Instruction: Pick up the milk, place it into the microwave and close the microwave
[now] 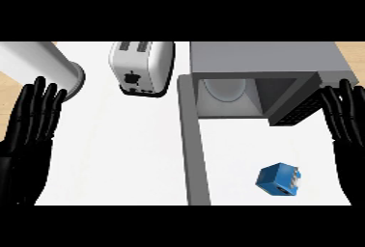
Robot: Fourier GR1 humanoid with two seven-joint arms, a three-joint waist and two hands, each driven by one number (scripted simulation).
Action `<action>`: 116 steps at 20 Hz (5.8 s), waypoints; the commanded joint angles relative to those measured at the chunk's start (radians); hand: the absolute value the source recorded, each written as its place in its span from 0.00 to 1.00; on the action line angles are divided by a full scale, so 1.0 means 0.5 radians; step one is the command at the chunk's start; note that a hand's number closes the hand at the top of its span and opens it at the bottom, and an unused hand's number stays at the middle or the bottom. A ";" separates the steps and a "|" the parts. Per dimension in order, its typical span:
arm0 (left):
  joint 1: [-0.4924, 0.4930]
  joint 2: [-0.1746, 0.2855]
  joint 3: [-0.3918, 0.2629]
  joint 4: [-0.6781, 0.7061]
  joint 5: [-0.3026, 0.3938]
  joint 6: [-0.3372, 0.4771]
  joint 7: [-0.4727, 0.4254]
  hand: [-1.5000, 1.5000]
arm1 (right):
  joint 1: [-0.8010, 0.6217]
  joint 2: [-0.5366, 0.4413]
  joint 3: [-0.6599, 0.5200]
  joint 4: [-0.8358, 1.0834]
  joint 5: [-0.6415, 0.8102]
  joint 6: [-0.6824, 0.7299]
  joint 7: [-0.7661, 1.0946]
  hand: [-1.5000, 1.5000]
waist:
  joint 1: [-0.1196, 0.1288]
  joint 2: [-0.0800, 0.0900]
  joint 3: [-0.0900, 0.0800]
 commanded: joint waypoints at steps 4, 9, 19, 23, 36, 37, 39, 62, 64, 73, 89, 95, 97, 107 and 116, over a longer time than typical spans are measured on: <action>-0.070 0.020 0.214 0.151 0.096 0.006 -0.075 0.00 | 0.150 0.252 0.330 -0.393 0.559 -0.383 0.174 0.00 | 0.006 -0.007 -0.009; 0.144 -0.039 0.289 0.021 0.258 0.028 0.066 0.00 | 0.247 0.267 0.805 -0.466 0.915 -0.678 0.476 0.00 | 0.029 -0.011 -0.008; 0.366 0.027 0.425 -0.316 0.467 -0.079 0.238 0.00 | 0.515 0.230 1.139 -0.688 1.392 -0.862 0.712 0.00 | 0.012 -0.013 -0.007; 0.668 0.078 0.655 -0.403 0.744 -0.303 0.090 0.00 | 0.619 0.240 1.181 -0.537 1.442 -0.995 0.682 0.00 | 0.031 -0.017 -0.008; 0.783 0.026 0.841 -0.447 0.899 -0.481 0.135 0.00 | 0.699 0.085 0.830 -0.175 0.817 -1.199 0.186 0.00 | 0.027 -0.006 -0.004; 0.842 -0.034 0.762 -0.736 0.864 -0.362 0.319 0.00 | 0.799 0.063 0.886 -0.170 0.837 -1.220 0.133 0.00 | 0.025 -0.008 -0.003; 0.732 0.045 0.880 -0.635 0.960 -0.359 0.348 0.00 | 0.822 0.099 0.899 -0.037 0.773 -1.262 0.031 0.00 | 0.020 -0.007 -0.002; 0.881 -0.163 1.068 -0.478 0.966 -0.784 0.124 0.00 | 0.758 0.039 0.178 1.034 -0.105 -0.868 -1.041 0.00 | 0.027 -0.005 -0.004; 0.935 -0.214 0.991 -0.630 0.974 -0.764 0.211 0.00 | 0.813 0.032 0.136 1.124 -0.167 -0.780 -1.207 0.00 | 0.025 -0.006 -0.003; 0.885 -0.180 1.191 -0.476 1.080 -0.883 0.144 0.00 | 0.450 0.159 0.006 1.739 -0.133 -0.834 -1.474 0.00 | 0.032 -0.004 -0.003; 0.843 -0.215 1.174 -0.555 1.106 -0.863 0.289 0.00 | 0.061 0.093 -0.099 2.156 0.002 -0.826 -1.801 1.00 | 0.029 -0.004 -0.004; 0.893 -0.151 1.333 -0.523 1.240 -0.943 0.267 0.00 | -0.185 -0.049 -0.166 2.474 -0.080 -0.452 -1.958 1.00 | 0.052 -0.003 -0.002; 0.865 -0.104 1.327 -0.469 1.255 -0.982 0.247 0.00 | -0.409 -0.120 -0.115 2.543 -0.052 -0.338 -1.852 1.00 | 0.083 0.002 0.000; 0.873 -0.147 1.331 -0.415 1.276 -1.001 0.282 0.00 | -0.610 -0.135 0.032 2.578 -0.083 0.223 -1.824 1.00 | 0.032 -0.008 -0.005; 0.775 -0.105 1.406 -0.362 1.258 -0.968 0.320 0.00 | -0.700 0.039 0.133 2.112 0.068 -0.163 -1.342 1.00 | 0.024 -0.006 -0.005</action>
